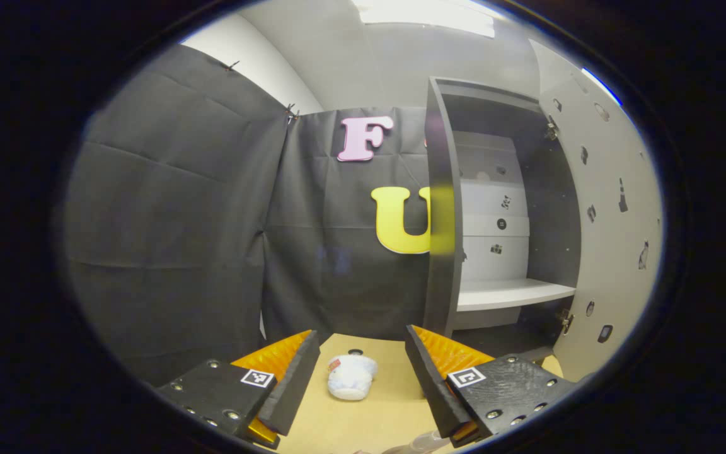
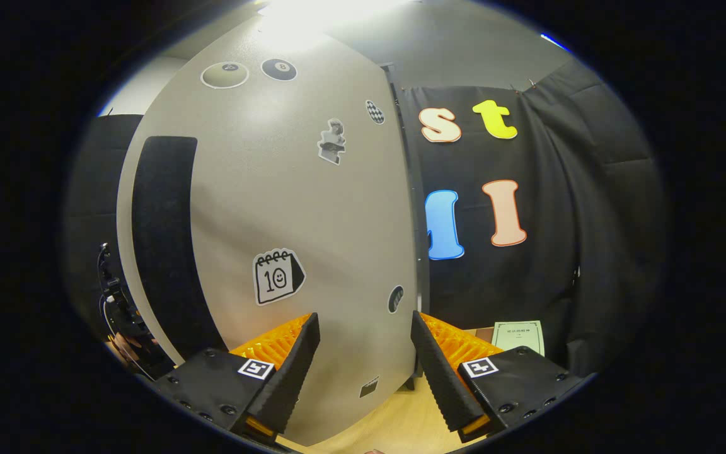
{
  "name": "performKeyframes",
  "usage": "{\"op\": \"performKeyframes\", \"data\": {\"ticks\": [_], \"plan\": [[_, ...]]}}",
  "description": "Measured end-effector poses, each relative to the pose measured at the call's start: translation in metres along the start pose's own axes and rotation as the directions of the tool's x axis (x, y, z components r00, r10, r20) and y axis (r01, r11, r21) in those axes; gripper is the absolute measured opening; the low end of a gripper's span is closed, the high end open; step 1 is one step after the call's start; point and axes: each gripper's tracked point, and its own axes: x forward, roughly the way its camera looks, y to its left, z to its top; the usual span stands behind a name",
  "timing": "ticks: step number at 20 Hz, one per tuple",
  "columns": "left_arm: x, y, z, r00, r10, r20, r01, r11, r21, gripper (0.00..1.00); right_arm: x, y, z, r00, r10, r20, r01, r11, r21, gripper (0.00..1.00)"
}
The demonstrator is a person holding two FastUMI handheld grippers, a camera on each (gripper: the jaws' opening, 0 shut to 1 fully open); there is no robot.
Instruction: Open the cabinet door with the right hand, grasp the bottle in the cabinet with the left hand and place it on the coaster, then close the cabinet door with the right hand.
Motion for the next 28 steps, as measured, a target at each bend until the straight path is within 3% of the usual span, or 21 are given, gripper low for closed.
{"op": "performKeyframes", "data": {"ticks": [4, 8, 20, 28], "plan": [[0.001, 0.022, 0.001, 1.0, 0.017, 0.002, -0.017, 1.0, 0.006, 0.83, 0.02, 0.021, -0.004, 0.999, 0.036, -0.005, -0.036, 0.999, 0.022, 0.93], [0.002, 0.044, -0.004, 0.999, 0.033, -0.002, -0.033, 0.999, 0.006, 0.84, 0.037, 0.028, -0.004, 1.0, 0.001, -0.004, -0.001, 1.0, 0.012, 0.94], [-0.011, 0.121, -0.029, 0.993, 0.112, -0.031, -0.112, 0.994, -0.013, 0.84, 0.117, 0.077, -0.005, 1.0, 0.026, 0.007, -0.026, 1.0, 0.017, 0.94], [-0.021, 0.168, -0.042, 0.983, 0.175, -0.057, -0.176, 0.984, -0.014, 0.87, 0.163, 0.087, -0.004, 1.0, 0.003, 0.012, -0.003, 0.999, 0.034, 0.94]]}}
